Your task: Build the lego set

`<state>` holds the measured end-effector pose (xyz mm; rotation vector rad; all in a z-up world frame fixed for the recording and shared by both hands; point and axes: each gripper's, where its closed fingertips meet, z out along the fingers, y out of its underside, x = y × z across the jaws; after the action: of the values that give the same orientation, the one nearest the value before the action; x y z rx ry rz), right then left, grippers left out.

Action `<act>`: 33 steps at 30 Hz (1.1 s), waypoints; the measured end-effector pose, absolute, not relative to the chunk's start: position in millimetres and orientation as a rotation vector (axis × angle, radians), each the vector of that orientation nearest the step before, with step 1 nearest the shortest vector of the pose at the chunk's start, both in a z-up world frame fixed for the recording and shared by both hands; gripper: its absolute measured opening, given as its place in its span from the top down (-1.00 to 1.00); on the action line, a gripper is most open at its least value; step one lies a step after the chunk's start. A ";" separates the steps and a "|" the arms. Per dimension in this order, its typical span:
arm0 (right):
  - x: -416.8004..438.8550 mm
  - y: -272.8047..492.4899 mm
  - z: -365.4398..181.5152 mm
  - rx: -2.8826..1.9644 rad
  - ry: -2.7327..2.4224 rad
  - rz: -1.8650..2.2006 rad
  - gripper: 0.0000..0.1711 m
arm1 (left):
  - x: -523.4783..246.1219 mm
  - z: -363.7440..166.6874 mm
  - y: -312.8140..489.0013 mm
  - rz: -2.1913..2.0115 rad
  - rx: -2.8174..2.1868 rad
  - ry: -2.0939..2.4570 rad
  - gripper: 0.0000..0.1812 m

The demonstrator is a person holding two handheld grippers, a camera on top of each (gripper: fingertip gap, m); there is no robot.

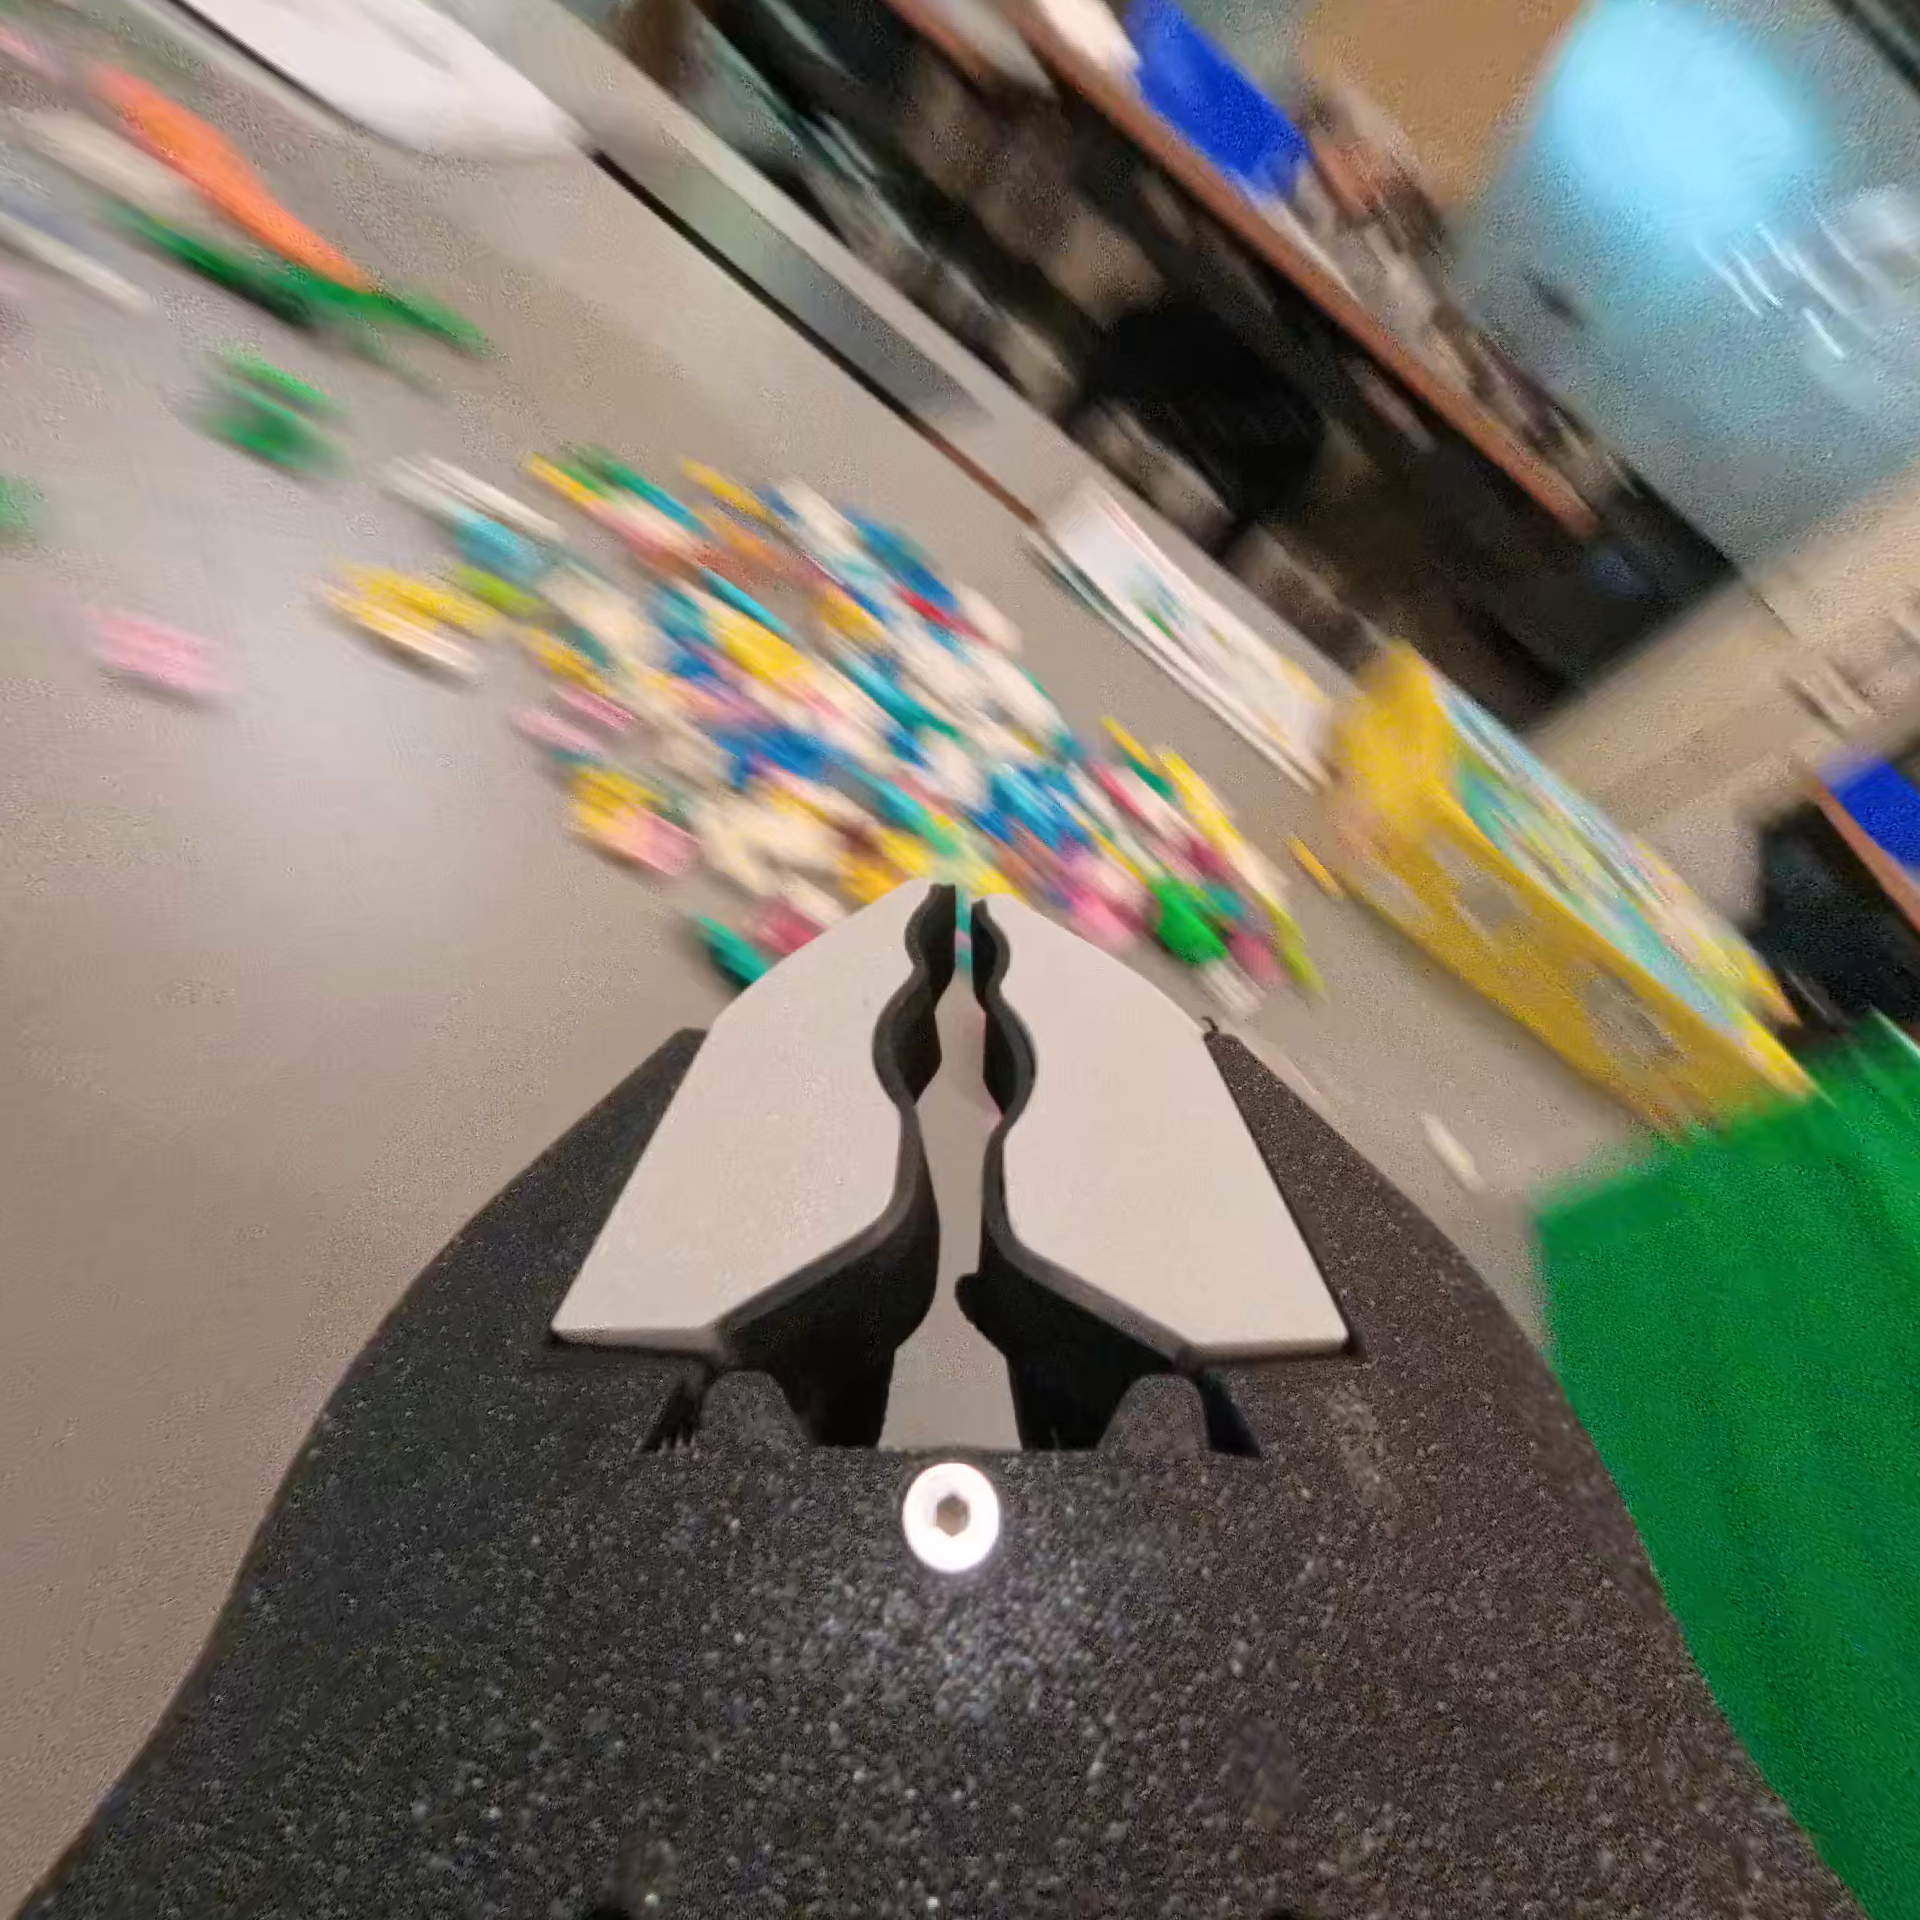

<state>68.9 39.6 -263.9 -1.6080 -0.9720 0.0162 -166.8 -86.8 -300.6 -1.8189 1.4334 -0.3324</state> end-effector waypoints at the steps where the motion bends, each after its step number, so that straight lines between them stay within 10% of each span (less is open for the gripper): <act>1: 115.0 59.3 -267.6 -1.725 -0.877 -0.094 0.99 | -164.4 -299.5 -84.7 -0.333 -1.813 1.428 0.89; 16: 270.7 135.8 -331.8 -2.992 -0.408 -0.050 0.79 | -141.9 -303.9 -70.4 -0.293 -1.784 1.423 0.89; 33: 275.8 135.9 -344.5 -3.104 -0.355 -0.146 0.82 | -142.0 -311.4 -78.1 -0.303 -1.779 1.483 0.89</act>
<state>275.8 135.9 -344.5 -3.1044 -0.3545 -0.1459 -142.0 -78.1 -311.4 -1.7788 1.4834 -0.3030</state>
